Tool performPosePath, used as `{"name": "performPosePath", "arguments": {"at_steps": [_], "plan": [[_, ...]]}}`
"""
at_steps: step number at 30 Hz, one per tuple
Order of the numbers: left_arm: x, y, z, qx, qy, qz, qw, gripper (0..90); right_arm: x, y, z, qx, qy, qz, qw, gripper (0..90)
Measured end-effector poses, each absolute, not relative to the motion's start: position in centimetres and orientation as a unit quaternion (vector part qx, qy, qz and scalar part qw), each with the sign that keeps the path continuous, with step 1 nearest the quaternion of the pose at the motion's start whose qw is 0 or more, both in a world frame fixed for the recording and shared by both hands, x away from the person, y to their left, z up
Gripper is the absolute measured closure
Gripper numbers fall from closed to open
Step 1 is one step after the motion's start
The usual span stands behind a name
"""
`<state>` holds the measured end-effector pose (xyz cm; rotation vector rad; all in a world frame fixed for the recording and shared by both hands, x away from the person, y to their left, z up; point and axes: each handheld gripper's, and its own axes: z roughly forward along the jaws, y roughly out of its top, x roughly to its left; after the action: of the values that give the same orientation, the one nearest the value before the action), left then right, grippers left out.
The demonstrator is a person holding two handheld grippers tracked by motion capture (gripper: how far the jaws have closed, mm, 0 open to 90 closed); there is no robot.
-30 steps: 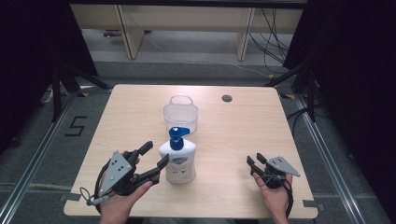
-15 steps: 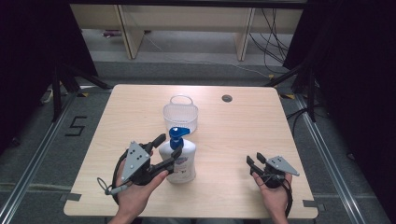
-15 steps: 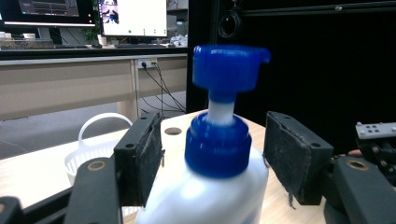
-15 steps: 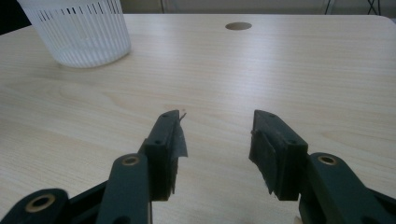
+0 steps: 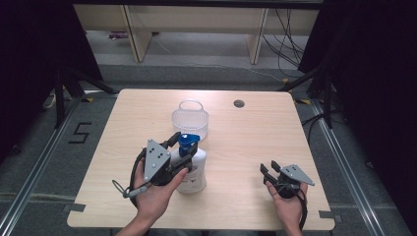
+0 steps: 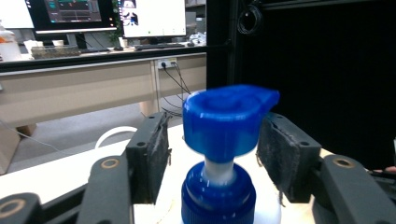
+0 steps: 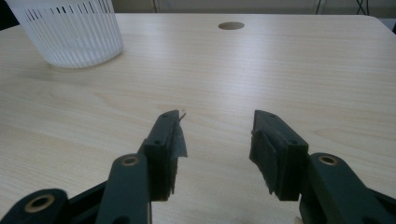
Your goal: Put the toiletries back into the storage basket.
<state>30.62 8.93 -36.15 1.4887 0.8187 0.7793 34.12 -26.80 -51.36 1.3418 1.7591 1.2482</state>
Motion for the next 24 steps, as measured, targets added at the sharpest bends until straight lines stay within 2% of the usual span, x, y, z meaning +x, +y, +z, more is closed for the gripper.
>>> {"name": "performPosePath", "arguments": {"at_steps": [7,13,22,24], "plan": [[30.52,8.52,-35.96,0.647,0.357,0.343,0.58,49.8,34.02,-26.52,-51.38,0.515,0.656,0.475,0.28,52.5],[30.62,8.65,-35.92,0.645,0.362,0.335,0.583,58.2,34.18,-26.75,-51.35,0.504,0.666,0.466,0.292,52.4],[30.72,8.84,-35.78,0.647,0.36,0.328,0.587,59.6,34.12,-26.68,-51.33,0.504,0.666,0.471,0.284,52.4],[30.76,8.87,-35.8,0.648,0.355,0.324,0.59,59.6,34.25,-26.62,-51.45,0.501,0.666,0.467,0.296,52.5]]}}
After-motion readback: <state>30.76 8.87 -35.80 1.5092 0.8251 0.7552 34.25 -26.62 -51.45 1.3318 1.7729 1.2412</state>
